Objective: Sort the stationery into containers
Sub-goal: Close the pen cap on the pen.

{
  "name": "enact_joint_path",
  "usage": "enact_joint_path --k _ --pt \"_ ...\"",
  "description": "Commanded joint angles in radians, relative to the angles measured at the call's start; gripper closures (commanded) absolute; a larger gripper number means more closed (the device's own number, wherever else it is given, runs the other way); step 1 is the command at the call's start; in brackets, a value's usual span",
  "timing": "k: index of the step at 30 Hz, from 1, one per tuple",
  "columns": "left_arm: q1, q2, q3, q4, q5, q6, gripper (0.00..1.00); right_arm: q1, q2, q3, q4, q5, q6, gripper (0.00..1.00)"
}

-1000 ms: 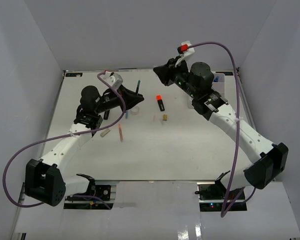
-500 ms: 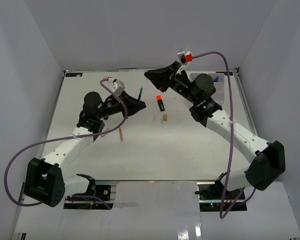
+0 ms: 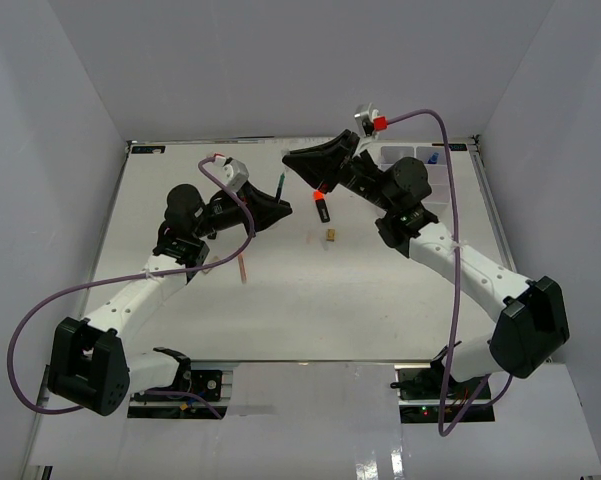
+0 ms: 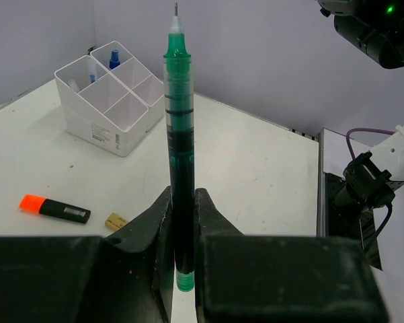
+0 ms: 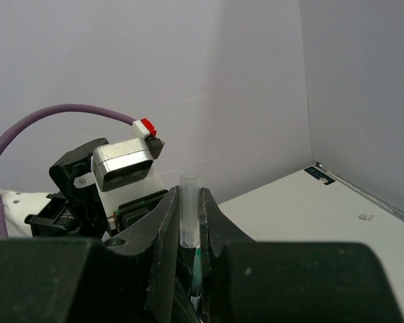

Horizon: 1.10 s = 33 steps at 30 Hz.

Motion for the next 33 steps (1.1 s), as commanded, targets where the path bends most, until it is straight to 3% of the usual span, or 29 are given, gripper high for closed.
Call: enact_joint_path --k 1,33 --pt "-0.005 -0.030 -0.016 0.019 -0.003 0.011 1.00 0.009 0.007 -0.008 0.102 -0.029 0.026 0.92" --pt "-0.017 -0.041 -0.028 0.061 0.013 -0.022 1.00 0.017 0.017 -0.038 0.162 -0.007 0.015 0.92"
